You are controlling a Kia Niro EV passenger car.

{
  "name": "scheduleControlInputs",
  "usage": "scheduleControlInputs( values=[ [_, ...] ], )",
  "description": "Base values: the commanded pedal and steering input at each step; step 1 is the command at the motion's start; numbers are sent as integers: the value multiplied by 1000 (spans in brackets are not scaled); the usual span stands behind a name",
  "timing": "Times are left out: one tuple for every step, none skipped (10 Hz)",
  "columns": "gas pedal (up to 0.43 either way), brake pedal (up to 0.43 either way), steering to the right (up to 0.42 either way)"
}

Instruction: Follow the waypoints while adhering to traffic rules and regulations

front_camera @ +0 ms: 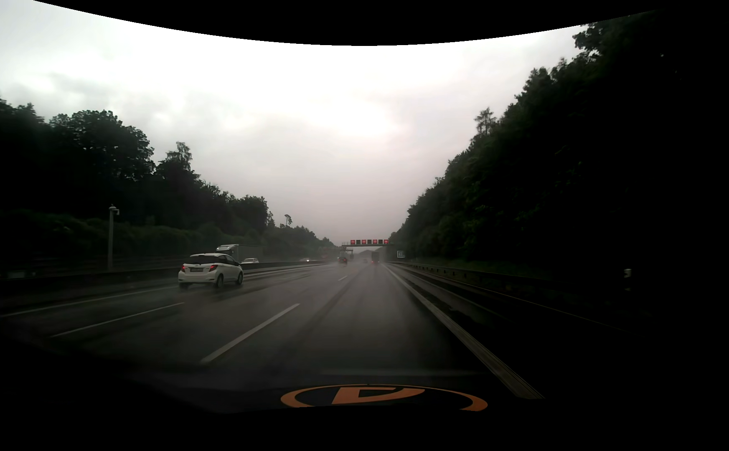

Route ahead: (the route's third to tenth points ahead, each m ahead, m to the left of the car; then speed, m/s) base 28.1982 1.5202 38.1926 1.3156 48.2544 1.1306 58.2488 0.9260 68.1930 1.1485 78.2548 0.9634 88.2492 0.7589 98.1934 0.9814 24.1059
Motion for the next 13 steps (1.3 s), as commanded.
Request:
scheduleControlInputs(
  values=[
    [98, 0, -2],
    [98, 0, -1],
    [98, 0, -2],
    [98, 0, -2],
    [98, 0, -2],
    [98, 0, -2],
    [98, 0, -2],
    [87, 0, -2],
    [87, 0, -2],
    [79, 0, -2],
    [79, 0, -2],
    [67, 0, -2],
    [67, 0, -2]
  ],
)
